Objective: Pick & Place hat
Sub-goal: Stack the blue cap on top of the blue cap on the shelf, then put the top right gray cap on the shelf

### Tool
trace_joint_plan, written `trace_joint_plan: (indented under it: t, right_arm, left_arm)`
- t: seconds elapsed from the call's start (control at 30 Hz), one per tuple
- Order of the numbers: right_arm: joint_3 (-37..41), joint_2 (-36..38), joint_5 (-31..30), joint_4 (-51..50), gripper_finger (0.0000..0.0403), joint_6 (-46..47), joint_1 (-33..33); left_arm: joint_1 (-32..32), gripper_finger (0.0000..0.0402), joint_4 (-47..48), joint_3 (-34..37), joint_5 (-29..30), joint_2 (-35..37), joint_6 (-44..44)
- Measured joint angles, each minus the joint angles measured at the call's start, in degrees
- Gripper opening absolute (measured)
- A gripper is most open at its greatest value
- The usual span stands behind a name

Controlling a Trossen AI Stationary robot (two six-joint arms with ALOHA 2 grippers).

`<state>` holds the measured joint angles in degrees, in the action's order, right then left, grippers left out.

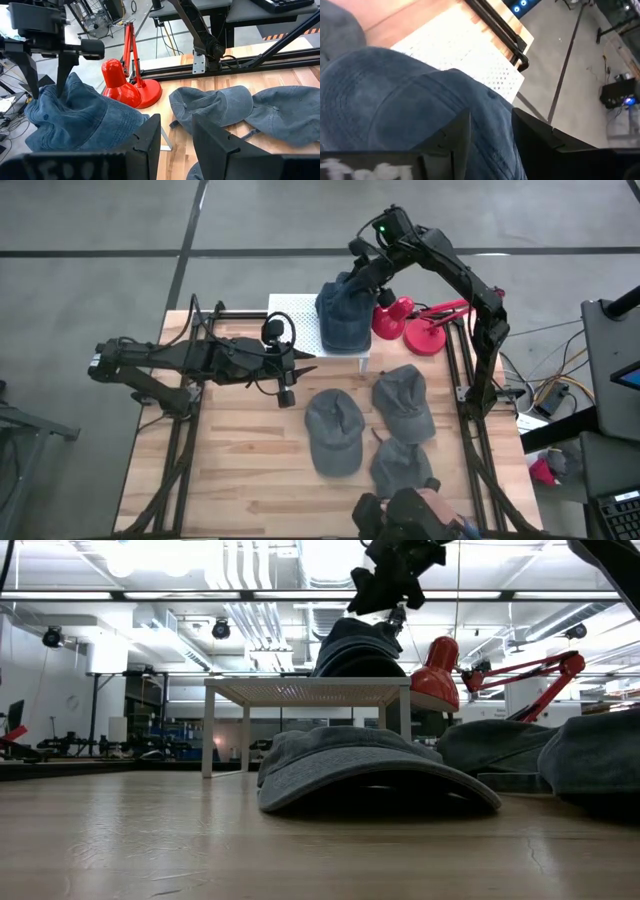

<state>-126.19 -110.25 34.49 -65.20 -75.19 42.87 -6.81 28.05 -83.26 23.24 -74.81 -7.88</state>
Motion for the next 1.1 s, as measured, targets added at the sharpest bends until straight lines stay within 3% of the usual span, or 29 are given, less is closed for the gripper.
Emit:
trace_joint_plan:
  t: [0.53,0.73,1.1]
  right_arm:
    - [5.21,-0.75,-0.14,0.91,0.0101,10.07,-0.63]
    - [4.68,3.25,-0.05,0.81,0.0082,12.37,-1.01]
    - [4.59,13.64,0.65,-6.64,0.0058,20.93,-6.1]
  left_arm:
    - [-0.02,0.0113,0.02,0.0,-1.36,0.0,-0.02]
    - [-0.02,0.0113,0.04,0.0,-1.85,0.0,-0.02]
    - [-0.04,0.0113,2.1,0.02,-10.17,0.0,1.54]
